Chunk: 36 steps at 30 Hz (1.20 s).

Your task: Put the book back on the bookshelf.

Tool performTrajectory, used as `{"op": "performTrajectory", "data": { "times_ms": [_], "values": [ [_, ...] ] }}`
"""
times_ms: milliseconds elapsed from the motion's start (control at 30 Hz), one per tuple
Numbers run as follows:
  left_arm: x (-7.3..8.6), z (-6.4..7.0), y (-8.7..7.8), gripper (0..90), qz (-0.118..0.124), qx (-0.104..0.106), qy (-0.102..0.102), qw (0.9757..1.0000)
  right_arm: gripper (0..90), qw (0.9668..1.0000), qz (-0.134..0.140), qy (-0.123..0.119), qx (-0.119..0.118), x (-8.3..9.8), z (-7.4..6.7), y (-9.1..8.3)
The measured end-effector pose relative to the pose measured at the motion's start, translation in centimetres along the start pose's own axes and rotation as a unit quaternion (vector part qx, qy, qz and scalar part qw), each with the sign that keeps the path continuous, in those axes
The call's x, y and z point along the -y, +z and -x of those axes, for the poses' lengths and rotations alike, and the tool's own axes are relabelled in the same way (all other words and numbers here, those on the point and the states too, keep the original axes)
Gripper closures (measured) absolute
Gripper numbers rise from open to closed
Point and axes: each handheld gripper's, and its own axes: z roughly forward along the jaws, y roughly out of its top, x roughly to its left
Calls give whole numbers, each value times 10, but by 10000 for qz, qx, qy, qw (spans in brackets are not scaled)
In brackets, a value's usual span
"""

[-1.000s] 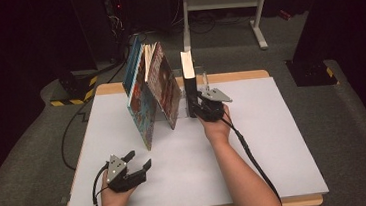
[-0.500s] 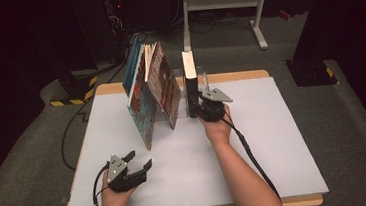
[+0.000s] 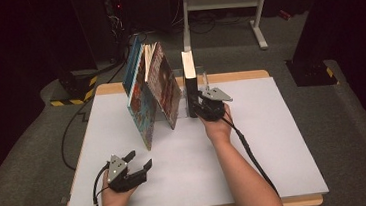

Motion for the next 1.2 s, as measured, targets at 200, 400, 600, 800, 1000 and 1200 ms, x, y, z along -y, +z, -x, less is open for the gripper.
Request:
{"op": "performTrajectory", "data": {
  "times_ms": [200, 400, 600, 800, 1000, 1200],
  "values": [
    [0, 0, 0, 275, 1, -1, 1, 10000, 584, 10000, -10, -6, -16, 0, 0, 1],
    [0, -1, -1, 275, -6, -5, 19, 10000, 543, 10000, -52, 24, -40, 0, -1, 0],
    [0, 0, -1, 275, -10, -3, 32, 10000, 493, 9999, -94, 43, -99, 0, -2, 0],
    [0, 0, 0, 275, -9, -2, 34, 10000, 439, 9999, -107, 29, -118, 0, -4, -2],
    [0, 0, 0, 275, -9, -2, 38, 10000, 431, 9998, -109, 24, -147, 0, -3, -5],
    [0, 0, 0, 275, 4, -6, 51, 10000, 415, 9998, -91, -8, -153, 1, -4, -10]
  ]
}}
